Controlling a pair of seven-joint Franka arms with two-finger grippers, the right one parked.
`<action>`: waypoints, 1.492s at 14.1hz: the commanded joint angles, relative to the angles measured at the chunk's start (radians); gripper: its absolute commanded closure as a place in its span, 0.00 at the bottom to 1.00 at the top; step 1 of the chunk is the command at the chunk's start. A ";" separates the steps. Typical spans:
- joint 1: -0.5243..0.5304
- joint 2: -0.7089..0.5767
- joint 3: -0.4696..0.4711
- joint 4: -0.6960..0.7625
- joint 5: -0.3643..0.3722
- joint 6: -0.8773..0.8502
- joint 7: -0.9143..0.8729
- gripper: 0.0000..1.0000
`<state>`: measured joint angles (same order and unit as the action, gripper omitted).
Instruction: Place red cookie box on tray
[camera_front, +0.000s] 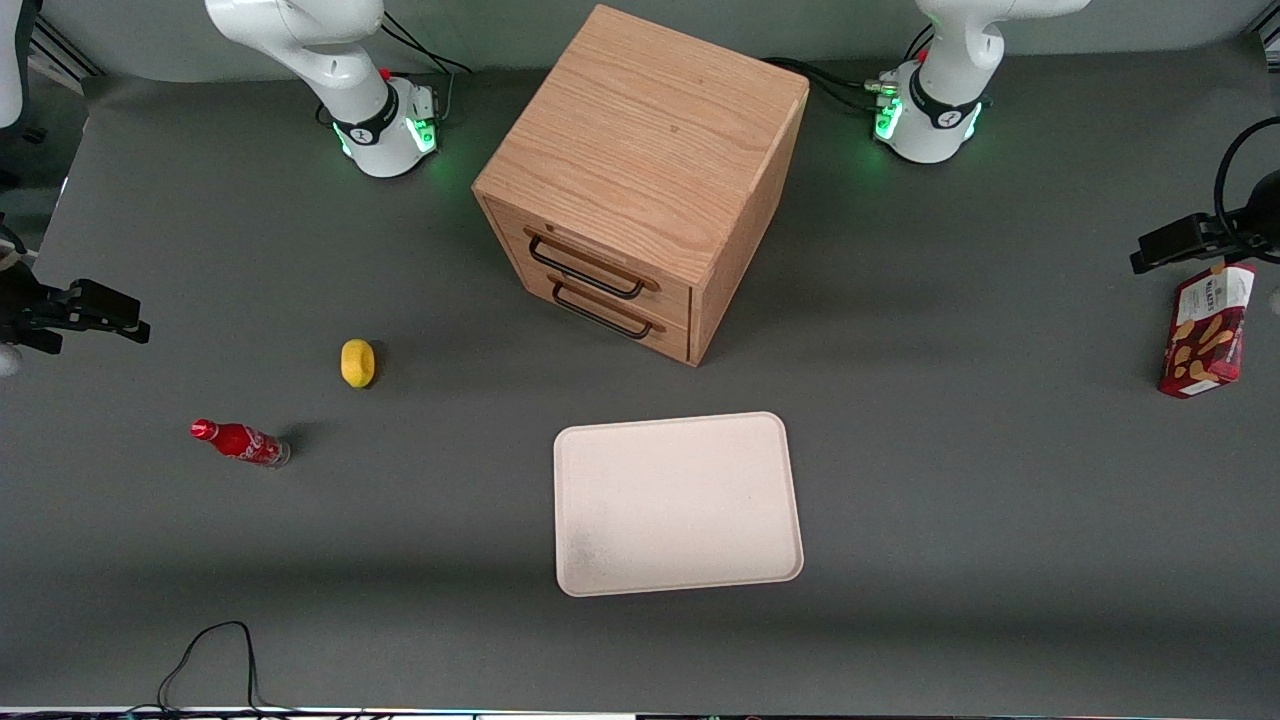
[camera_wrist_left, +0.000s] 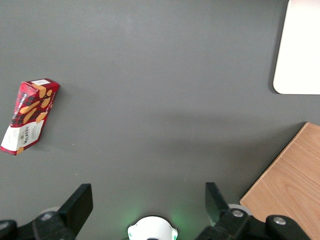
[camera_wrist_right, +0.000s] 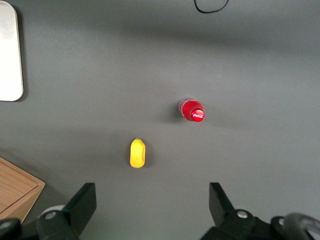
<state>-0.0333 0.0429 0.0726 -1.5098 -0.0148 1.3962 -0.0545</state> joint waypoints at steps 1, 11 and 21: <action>-0.017 -0.021 0.012 -0.023 0.016 0.004 -0.008 0.00; -0.002 -0.012 0.013 -0.015 0.026 -0.013 0.001 0.00; -0.005 -0.017 0.007 -0.012 0.032 -0.039 -0.015 0.00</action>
<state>-0.0347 0.0429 0.0825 -1.5133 0.0045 1.3694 -0.0566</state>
